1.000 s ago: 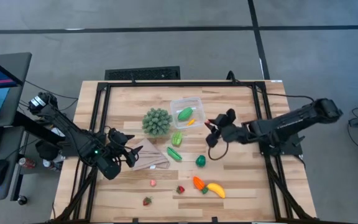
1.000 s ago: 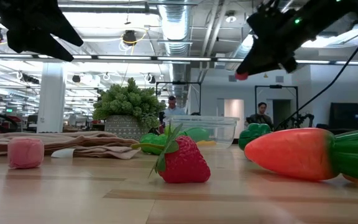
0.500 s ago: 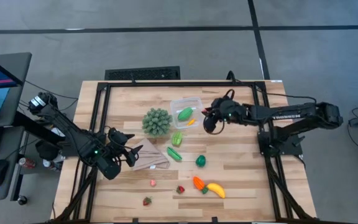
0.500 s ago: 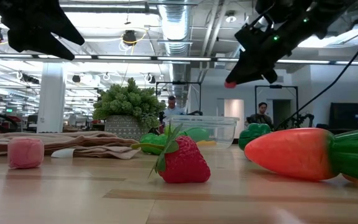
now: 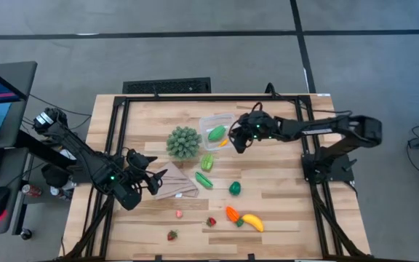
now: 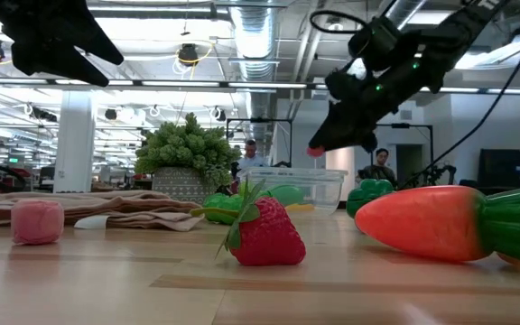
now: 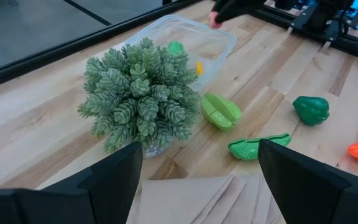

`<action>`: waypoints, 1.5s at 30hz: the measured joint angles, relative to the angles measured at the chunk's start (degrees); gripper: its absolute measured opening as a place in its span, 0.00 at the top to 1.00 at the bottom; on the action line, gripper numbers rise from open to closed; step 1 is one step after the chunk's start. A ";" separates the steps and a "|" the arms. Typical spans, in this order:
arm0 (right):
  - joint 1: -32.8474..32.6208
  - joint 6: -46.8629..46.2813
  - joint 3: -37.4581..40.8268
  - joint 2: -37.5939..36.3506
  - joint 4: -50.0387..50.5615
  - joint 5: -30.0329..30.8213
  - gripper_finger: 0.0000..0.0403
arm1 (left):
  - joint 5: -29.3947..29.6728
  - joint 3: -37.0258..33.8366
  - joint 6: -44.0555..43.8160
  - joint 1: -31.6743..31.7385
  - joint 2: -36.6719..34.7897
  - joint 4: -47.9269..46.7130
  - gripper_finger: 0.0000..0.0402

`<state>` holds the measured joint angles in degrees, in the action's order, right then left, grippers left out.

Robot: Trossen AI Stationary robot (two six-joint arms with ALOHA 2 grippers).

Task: Pick and placing Produce into tupperware
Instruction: Put the right pink peach into the transparent bin, then put the pink peach into the transparent bin

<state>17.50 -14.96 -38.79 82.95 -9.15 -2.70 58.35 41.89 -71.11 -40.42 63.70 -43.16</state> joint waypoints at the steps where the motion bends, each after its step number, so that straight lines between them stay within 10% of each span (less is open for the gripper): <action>1: 0.00 0.00 0.00 1.02 -1.51 -0.25 0.78 | 0.00 0.00 -0.02 0.01 0.00 0.01 0.23; 29: 2.51 3.60 0.00 4.42 -4.51 -0.42 0.78 | 0.98 0.02 -1.11 0.02 0.02 0.09 0.23; 45: 2.14 3.45 -0.02 4.36 -6.33 -0.86 0.48 | 0.82 0.00 -1.73 0.02 0.02 0.09 0.23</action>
<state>19.64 -11.51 -38.81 87.31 -15.49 -3.56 59.17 41.89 -72.85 -40.40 63.72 -43.06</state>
